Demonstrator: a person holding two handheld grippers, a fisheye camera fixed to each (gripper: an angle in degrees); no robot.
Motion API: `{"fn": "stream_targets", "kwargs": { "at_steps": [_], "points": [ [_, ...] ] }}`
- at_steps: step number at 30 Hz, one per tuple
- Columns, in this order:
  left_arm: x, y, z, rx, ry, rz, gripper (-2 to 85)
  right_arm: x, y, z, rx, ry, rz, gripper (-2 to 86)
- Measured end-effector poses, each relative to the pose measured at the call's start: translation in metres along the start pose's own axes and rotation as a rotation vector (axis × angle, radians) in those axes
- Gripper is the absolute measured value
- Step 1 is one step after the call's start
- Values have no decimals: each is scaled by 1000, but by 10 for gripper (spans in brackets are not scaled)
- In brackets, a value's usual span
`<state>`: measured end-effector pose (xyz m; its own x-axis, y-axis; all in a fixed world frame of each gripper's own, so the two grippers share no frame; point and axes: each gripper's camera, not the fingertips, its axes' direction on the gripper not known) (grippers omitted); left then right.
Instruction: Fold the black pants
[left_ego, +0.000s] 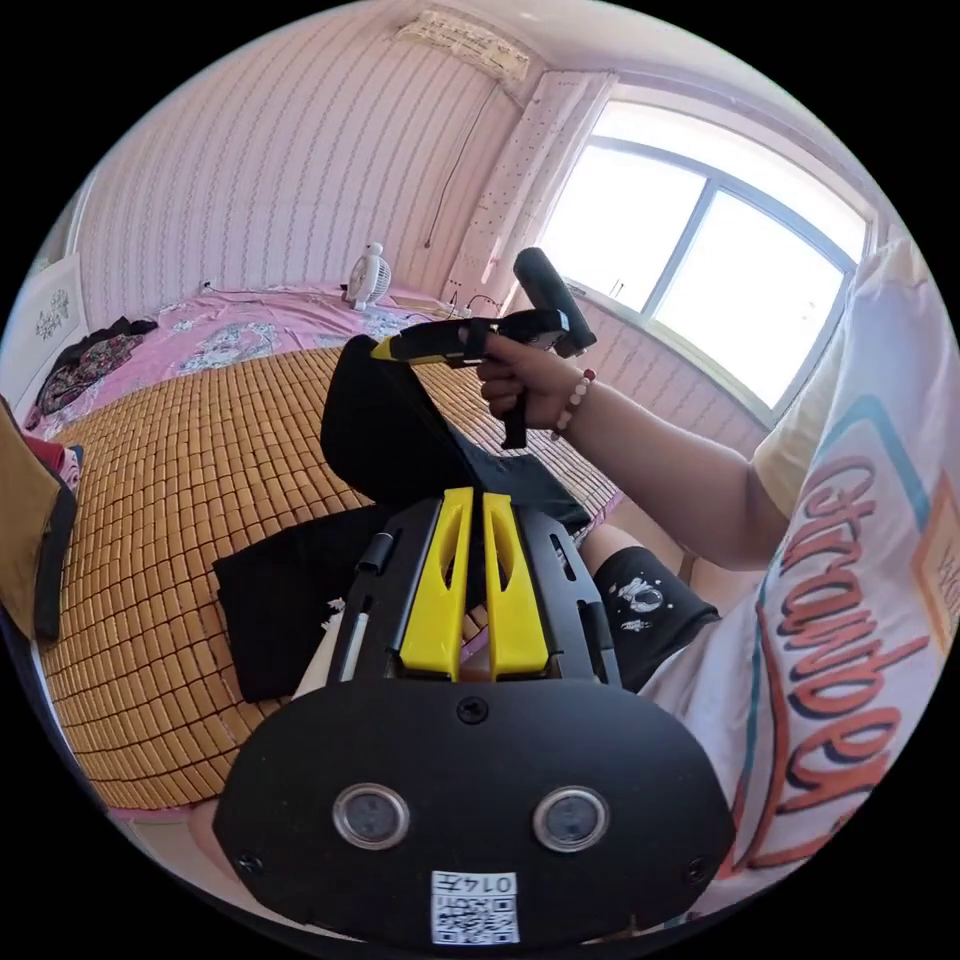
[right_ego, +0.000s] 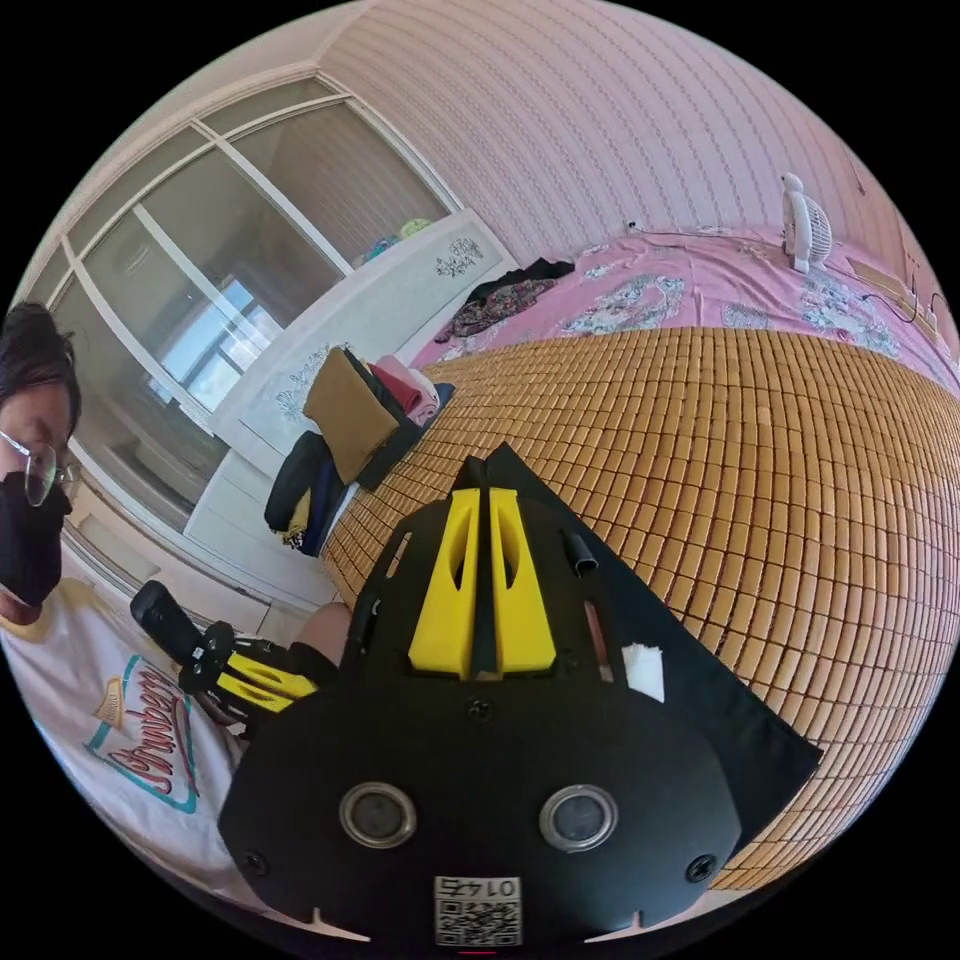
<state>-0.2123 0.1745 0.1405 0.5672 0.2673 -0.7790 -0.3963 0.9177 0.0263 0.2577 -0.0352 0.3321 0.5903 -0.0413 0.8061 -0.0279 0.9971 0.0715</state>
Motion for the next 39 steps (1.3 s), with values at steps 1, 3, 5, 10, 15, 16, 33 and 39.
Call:
{"fn": "stream_targets", "kwargs": {
  "at_steps": [1, 3, 5, 10, 15, 16, 33, 39],
  "points": [
    [-9, 3, -14, 12, 7, -39, -5, -9, -7, 8, -34, -37, -20, 13],
    [-29, 12, -29, 1, 13, -129, -3, -20, -15, 37, -119, -78, -38, 19],
    [-64, 36, -29, -83, -153, -300, 3, -23, -14, 81, -193, -105, 2, 28],
    [-128, 81, -7, -341, -294, -603, 42, -34, 9, 138, -311, 23, -67, 82],
    [-125, 61, -13, -238, -296, -529, 40, -13, 41, 87, -323, 136, -75, 80],
    [-125, 56, -5, -258, -309, -515, 44, -4, 52, 75, -331, 151, -48, 77],
    [-98, -5, 45, -417, -318, -331, 2, -2, 136, -8, -413, 300, 110, 76],
    [-113, -1, 57, -473, -287, -364, 4, 2, 149, -34, -400, 367, 183, 77]
  ]
}}
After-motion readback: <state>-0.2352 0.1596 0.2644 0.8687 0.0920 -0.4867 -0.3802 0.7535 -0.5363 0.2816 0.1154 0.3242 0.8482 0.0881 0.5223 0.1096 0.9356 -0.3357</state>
